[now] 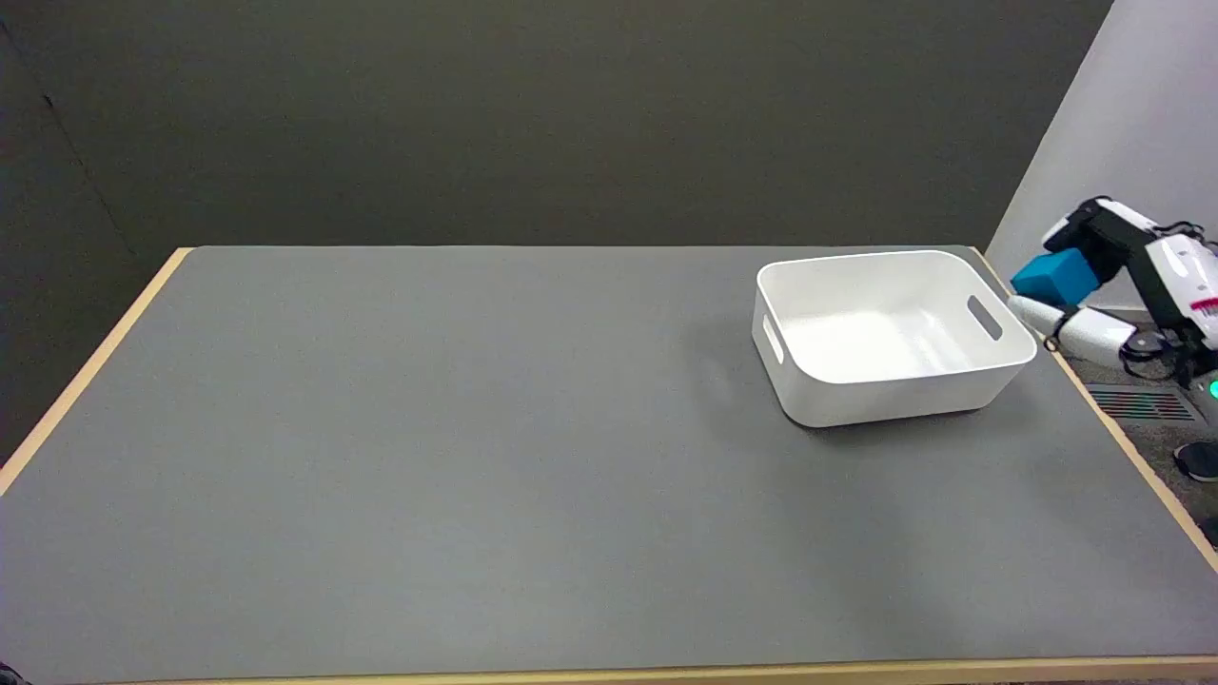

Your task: Place blue wooden cube into white box.

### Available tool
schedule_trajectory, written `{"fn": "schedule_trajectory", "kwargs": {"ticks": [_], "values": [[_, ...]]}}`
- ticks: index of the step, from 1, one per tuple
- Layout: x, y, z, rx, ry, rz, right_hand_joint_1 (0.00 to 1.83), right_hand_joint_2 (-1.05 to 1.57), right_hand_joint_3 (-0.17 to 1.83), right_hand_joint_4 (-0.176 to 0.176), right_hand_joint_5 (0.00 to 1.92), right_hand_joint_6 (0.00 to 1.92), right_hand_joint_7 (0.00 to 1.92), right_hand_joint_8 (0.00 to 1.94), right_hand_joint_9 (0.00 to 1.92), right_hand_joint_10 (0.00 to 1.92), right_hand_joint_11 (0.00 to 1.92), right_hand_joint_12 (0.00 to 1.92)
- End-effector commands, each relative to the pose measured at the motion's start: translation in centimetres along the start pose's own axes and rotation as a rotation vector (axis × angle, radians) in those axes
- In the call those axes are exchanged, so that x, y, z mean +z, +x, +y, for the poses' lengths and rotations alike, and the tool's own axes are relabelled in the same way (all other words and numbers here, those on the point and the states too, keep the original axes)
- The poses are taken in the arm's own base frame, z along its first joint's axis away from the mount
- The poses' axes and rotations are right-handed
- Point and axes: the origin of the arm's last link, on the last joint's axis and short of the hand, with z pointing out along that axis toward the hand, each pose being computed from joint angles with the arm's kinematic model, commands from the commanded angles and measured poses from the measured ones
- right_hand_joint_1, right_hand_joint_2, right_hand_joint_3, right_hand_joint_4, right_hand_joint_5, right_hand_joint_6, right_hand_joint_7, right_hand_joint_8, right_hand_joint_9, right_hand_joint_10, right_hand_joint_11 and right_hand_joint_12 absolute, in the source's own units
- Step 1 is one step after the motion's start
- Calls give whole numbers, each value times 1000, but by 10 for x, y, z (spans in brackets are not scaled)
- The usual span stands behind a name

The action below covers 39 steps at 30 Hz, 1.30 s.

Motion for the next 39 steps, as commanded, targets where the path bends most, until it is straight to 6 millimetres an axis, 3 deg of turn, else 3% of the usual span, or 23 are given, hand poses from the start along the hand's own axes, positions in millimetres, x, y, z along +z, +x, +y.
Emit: {"fn": "schedule_trajectory", "kwargs": {"ticks": [1,5,16,19,21,23,25,27,33,39], "values": [[98,-52,50,-32,-6,-214,1132,1135,456,-168,556,1674,619,1711,729,1921,412,1921],[105,-74,58,-30,-32,-273,1137,1157,407,-176,561,1661,609,1698,740,1921,409,1921],[106,-92,47,55,-19,-260,1122,1153,451,-176,541,1711,587,1735,720,1921,391,1921],[103,-92,47,91,-28,-244,991,705,882,-100,487,1147,572,1445,616,1748,109,1921],[101,-92,46,106,-24,-240,901,675,908,-78,395,911,438,1069,555,1368,254,1894],[100,-92,45,119,-20,-237,723,627,940,-56,300,657,347,663,372,1020,355,1722],[97,-93,45,134,-17,-233,626,615,936,-47,268,616,264,560,259,883,340,1622],[94,-93,45,151,-18,-227,601,633,867,-41,268,579,231,468,186,867,301,1570],[77,-89,42,265,-17,-150,547,629,843,-34,265,556,201,406,150,816,253,1509],[59,-58,11,421,133,49,544,628,842,-32,270,554,230,411,153,819,246,1500]]}}
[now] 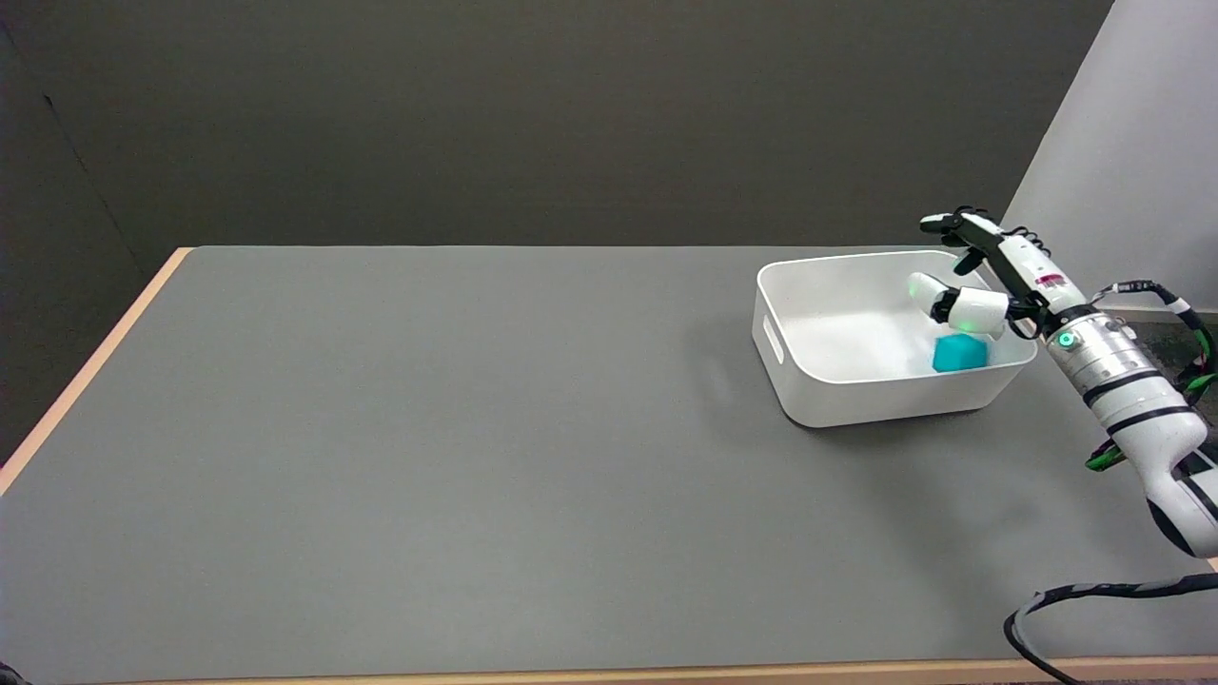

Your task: Place blue wooden cube into white box.

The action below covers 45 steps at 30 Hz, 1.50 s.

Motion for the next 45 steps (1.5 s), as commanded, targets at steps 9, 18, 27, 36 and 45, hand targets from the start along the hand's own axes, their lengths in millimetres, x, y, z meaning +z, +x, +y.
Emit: {"fn": "schedule_trajectory", "kwargs": {"ticks": [9,18,27,36,45], "values": [[-82,34,-81,540,393,397,531,622,919,-26,338,651,407,572,328,939,381,1656],[-105,16,-62,633,340,421,527,689,844,-26,356,674,463,586,358,1052,402,1659],[-103,4,-54,640,334,428,504,655,921,-24,354,674,442,600,380,984,380,1645],[-113,-72,-84,1325,389,-74,485,737,895,-35,384,763,481,595,387,1006,383,1641],[-121,-93,-82,1483,488,-159,468,914,856,-133,434,936,531,641,379,1062,395,1635]]}}
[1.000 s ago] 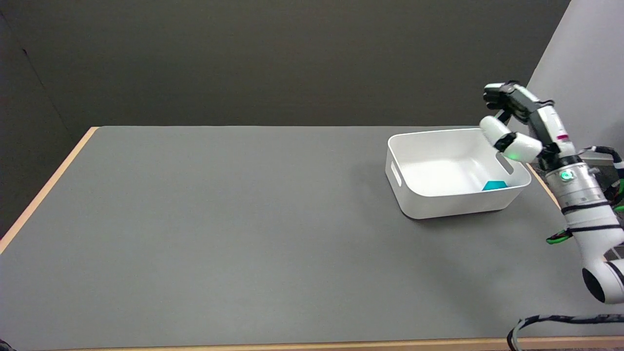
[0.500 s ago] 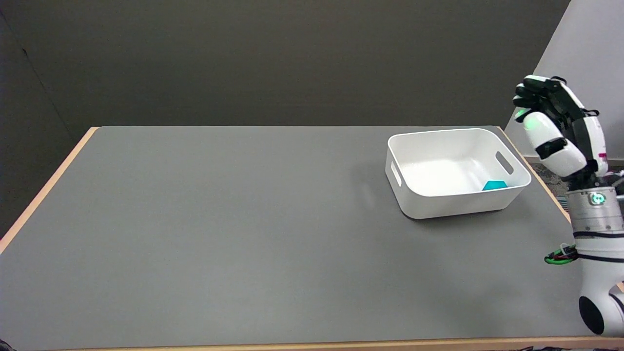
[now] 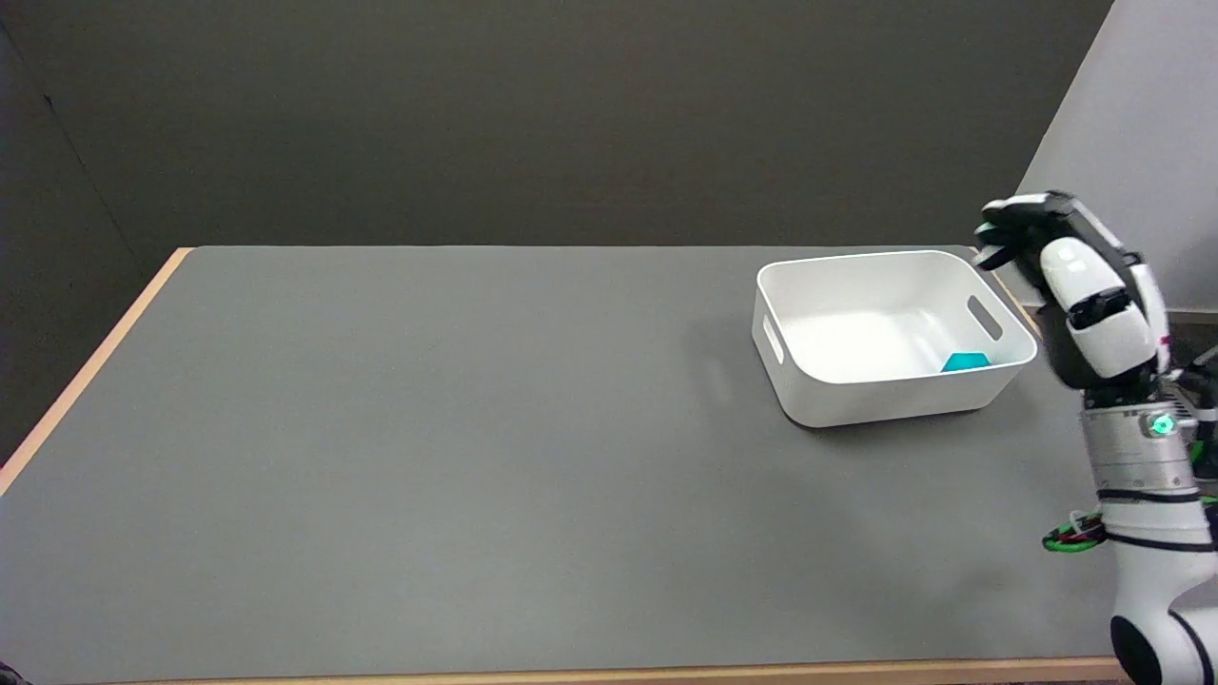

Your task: Place blue wooden cube into white box.

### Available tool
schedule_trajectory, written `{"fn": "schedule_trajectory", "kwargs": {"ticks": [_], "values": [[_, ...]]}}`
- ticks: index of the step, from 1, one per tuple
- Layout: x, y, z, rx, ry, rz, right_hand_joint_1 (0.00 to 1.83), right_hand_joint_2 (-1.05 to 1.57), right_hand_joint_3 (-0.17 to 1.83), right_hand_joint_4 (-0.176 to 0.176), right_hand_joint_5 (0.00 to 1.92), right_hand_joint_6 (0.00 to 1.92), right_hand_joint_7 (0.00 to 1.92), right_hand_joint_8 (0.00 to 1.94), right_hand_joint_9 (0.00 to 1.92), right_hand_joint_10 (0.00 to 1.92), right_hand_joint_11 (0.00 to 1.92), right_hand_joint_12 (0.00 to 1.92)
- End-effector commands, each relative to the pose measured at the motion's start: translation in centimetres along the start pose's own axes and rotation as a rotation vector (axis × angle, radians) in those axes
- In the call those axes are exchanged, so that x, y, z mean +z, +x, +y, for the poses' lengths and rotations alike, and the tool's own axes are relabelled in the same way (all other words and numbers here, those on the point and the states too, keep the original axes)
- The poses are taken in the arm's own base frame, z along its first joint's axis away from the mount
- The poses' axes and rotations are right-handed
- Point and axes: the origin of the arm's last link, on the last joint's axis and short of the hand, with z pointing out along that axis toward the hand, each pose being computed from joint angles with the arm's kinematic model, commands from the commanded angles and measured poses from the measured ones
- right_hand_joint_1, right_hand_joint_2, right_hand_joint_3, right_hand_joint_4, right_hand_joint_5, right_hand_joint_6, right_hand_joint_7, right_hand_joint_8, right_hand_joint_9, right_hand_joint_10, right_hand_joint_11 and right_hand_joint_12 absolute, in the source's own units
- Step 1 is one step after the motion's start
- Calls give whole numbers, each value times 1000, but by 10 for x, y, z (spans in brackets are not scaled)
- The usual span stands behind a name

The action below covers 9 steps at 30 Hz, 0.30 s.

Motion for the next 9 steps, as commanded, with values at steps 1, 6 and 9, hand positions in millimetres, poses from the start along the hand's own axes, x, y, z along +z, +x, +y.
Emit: {"fn": "schedule_trajectory", "kwargs": {"ticks": [1,6,9], "values": [[-48,-64,30,736,-101,-263,458,917,856,-140,427,921,519,628,366,1051,380,1621],[-47,-67,27,792,-91,-306,435,908,856,-145,416,897,512,624,364,1047,382,1617],[-47,-66,30,794,-90,-314,505,840,954,-159,438,862,517,636,405,1009,407,1697]]}}
